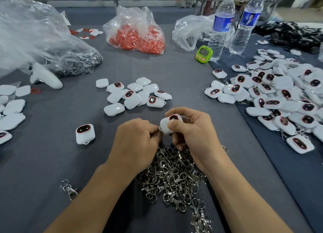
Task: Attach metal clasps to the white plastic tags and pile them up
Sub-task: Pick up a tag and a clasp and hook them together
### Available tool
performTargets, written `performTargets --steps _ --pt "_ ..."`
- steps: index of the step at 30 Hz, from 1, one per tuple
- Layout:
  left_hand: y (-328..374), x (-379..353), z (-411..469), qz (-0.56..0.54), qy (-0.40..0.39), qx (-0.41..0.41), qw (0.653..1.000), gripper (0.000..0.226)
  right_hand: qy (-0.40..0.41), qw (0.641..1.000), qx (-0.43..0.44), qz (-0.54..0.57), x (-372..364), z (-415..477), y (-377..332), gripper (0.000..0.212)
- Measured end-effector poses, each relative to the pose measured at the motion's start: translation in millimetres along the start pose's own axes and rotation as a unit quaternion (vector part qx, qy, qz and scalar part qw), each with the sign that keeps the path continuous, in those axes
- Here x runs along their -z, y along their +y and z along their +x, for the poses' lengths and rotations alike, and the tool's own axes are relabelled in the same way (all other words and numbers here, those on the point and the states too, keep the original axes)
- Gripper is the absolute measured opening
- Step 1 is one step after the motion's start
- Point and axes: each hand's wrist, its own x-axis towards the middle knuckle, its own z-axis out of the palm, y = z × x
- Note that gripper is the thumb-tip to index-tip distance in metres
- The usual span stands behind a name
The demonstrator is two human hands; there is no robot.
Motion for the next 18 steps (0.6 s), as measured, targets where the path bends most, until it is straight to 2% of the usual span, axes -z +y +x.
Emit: performTargets --steps 2,4,6,9,14,16,18 --pt "-3 -1 0 0.058 -0.002 -0.034 0.998 0.027 0.009 0.999 0.006 -0.031 -2 -1 2 0.019" --pt "-4 -3 -1 0.061 0.008 -0.037 0.997 0.026 0.016 0.999 0.006 -0.039 -3 0 2 0.019" --pt "-5 -3 0 -0.019 0.007 0.016 1.000 0.023 0.012 1.000 -0.001 -0.009 -2 1 1 0.021" --pt "-6 -3 4 -0.198 -0.008 0.099 0.975 0.009 0.000 0.998 -0.028 0.061 1 3 -4 0.023" --pt "-5 -3 9 -0.347 -0.054 0.132 0.927 0.019 -0.014 0.989 -0.069 0.130 9 5 -6 0.022" --pt "-4 -3 7 -0.325 -0.055 0.131 0.935 0.019 -0.013 0.991 -0.062 0.118 9 4 -5 0.021" --pt "-4 -3 5 -0.263 -0.033 0.107 0.958 0.019 -0.004 0.994 -0.048 0.099 7 4 -4 0.022"
